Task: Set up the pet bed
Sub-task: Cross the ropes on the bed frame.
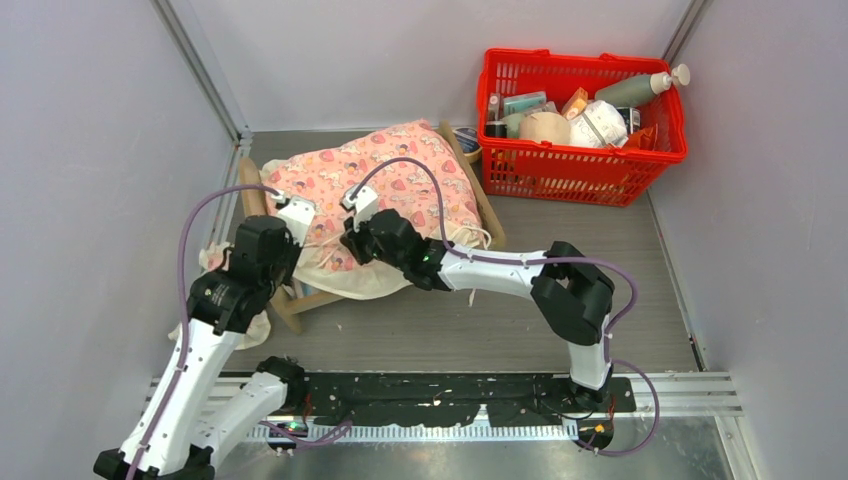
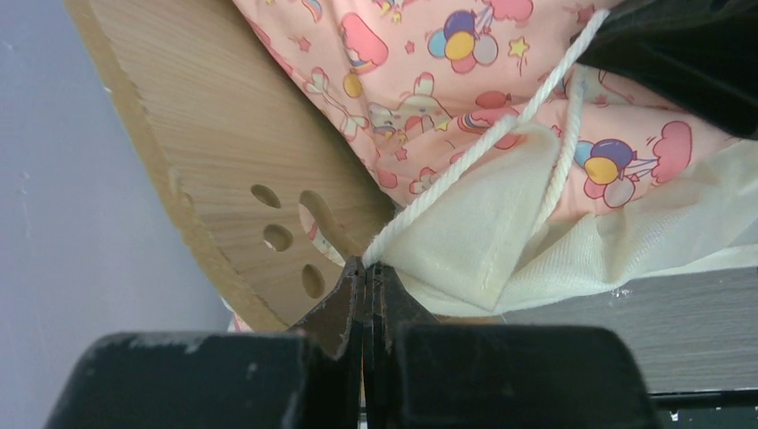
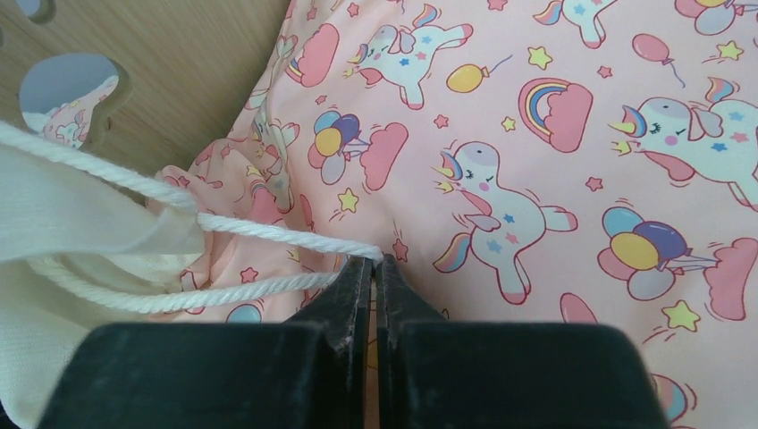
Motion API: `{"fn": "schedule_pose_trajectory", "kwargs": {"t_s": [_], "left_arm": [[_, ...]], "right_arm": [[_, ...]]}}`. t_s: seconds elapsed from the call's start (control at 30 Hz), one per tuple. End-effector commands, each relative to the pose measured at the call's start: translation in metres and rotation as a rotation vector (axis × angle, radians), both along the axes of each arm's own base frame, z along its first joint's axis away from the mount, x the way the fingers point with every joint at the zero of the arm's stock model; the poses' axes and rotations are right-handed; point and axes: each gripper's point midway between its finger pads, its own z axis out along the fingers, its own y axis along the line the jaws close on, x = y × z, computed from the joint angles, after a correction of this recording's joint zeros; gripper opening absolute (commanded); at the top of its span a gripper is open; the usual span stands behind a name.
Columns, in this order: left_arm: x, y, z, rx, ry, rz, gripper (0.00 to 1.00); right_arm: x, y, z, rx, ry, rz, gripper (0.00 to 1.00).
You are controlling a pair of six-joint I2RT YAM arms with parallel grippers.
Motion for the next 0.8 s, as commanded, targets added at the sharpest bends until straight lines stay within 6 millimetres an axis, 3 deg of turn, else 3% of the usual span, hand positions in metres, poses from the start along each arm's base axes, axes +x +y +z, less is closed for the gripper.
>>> {"fn": "schedule_pose_trajectory", "kwargs": {"t_s": [0.0,0.1,0.2,0.3,0.37,0.5,0.63,0.77], "left_arm": [[-0.006,0.001,-0.016,0.004,0.026,0.012,0.00],[-0.007,-0.005,-0.026,-0.023,0.045,-0.002,0.04],[-0.008,-0.011,-0.028,-0.089,0.026,0.004,0.28],[-0.009,-0.013,-0.013,-0.166,-0.051,0.036,0.60],[-0.010,-0.015,0.002,-0.200,-0.103,0.025,0.69],[-0.002,-0.030,0.032,-0.242,-0.173,-0.063,0.72],[0.013,-0.046,0.033,-0.215,-0.158,-0.164,0.68],[0.024,-0.037,0.034,-0.193,-0.129,-0.102,0.62]], "right_arm": [[0.000,-0.005,0.052,0.107,-0.057,-0.003,0.05],[-0.001,-0.006,0.052,0.108,-0.056,-0.002,0.05],[-0.003,-0.006,0.054,0.109,-0.051,0.006,0.05],[-0.005,-0.005,0.058,0.112,-0.053,0.025,0.05],[-0.006,-0.003,0.060,0.109,-0.062,0.039,0.05],[-0.007,0.003,0.065,0.101,-0.087,0.078,0.05],[-0.010,0.004,0.073,0.132,-0.093,0.102,0.05],[-0.019,0.003,0.082,0.182,-0.086,0.146,0.05]]}}
